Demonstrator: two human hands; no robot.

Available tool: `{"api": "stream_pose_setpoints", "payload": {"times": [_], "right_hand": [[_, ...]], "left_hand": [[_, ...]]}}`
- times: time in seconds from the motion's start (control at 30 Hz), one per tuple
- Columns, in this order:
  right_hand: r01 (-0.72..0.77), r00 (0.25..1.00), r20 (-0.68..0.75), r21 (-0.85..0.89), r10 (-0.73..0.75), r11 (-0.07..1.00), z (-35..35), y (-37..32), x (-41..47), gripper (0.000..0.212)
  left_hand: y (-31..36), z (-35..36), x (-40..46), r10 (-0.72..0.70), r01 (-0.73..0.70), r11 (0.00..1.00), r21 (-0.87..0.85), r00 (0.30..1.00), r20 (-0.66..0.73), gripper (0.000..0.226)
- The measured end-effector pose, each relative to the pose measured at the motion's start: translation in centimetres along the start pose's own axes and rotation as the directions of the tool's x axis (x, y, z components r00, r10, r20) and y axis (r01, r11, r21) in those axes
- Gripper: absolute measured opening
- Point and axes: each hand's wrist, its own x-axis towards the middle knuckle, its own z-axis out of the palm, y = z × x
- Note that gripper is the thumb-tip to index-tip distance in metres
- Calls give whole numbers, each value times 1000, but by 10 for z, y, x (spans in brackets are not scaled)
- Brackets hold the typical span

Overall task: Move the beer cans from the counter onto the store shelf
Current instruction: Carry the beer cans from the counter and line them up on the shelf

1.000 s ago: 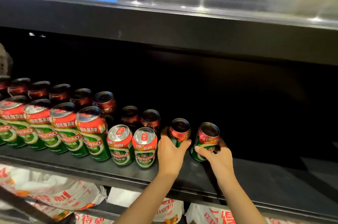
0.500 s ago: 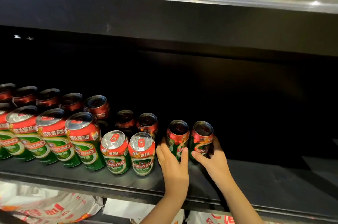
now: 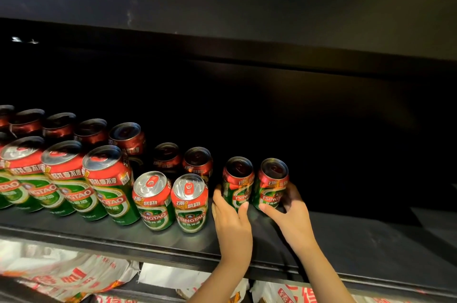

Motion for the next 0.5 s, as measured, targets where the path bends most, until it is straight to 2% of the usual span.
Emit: {"api": "stream_pose_setpoints", "payload": {"times": [0.23, 0.3, 0.4, 0.5], "right_hand": [[6, 1000, 0, -3, -6, 1000, 0, 2, 0, 65], [4, 1000, 6, 13, -5, 1000, -1, 2, 0, 65], [5, 1000, 10, 11, -6, 1000, -1, 2, 0, 64], [12, 1000, 20, 19, -13, 1000, -1, 0, -1, 63]], "left_hand": [[4, 1, -1, 31, -35, 992, 125, 999, 33, 62], [6, 2, 2, 45, -45, 989, 140, 999, 0, 64], [9, 3, 5, 5, 3, 994, 114, 997, -76, 61], [11, 3, 2, -18, 23, 998, 62, 997, -69, 72]]}}
